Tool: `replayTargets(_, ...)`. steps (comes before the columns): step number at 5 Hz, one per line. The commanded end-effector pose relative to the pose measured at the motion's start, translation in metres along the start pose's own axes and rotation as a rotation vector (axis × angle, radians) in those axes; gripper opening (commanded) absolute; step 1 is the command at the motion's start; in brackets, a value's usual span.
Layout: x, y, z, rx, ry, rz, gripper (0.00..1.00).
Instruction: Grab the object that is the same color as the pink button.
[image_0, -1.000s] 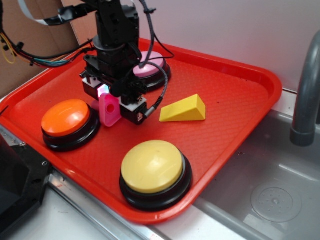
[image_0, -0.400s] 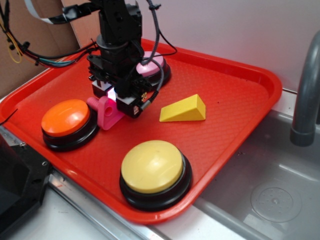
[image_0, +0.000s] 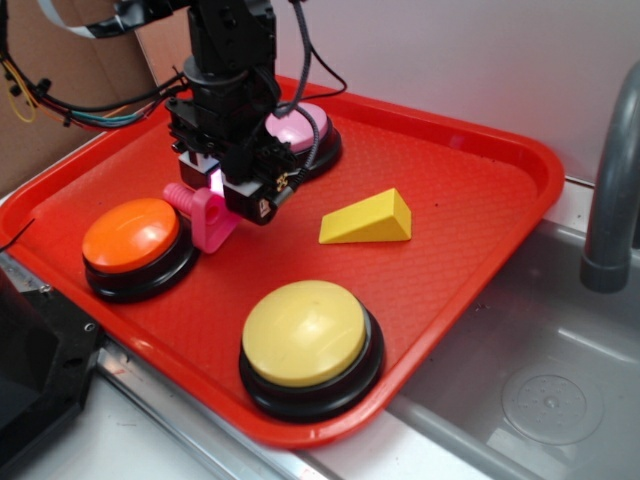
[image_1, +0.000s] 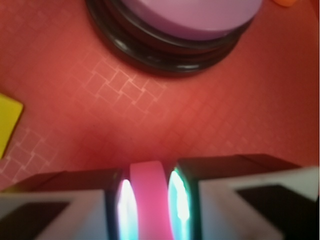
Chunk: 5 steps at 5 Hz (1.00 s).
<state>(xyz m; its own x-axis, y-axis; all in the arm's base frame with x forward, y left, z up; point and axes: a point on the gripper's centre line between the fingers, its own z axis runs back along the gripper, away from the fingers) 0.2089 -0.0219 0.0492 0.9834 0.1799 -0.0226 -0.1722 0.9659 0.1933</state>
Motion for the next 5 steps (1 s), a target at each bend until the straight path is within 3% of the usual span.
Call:
replayTargets(1,0.012,-0.007,0.062,-0.025,-0.176,-0.028,0.0)
replayTargets(2,0.013,-0.005,0.092,-0.06,-0.205,-0.033,0.0)
replayTargets(3,-0.001,0.001,0.124,-0.132,-0.227,-0.054,0.0)
replayTargets(5,-0.028,0.038,0.163,-0.263,-0.301,-0.016,0.0)
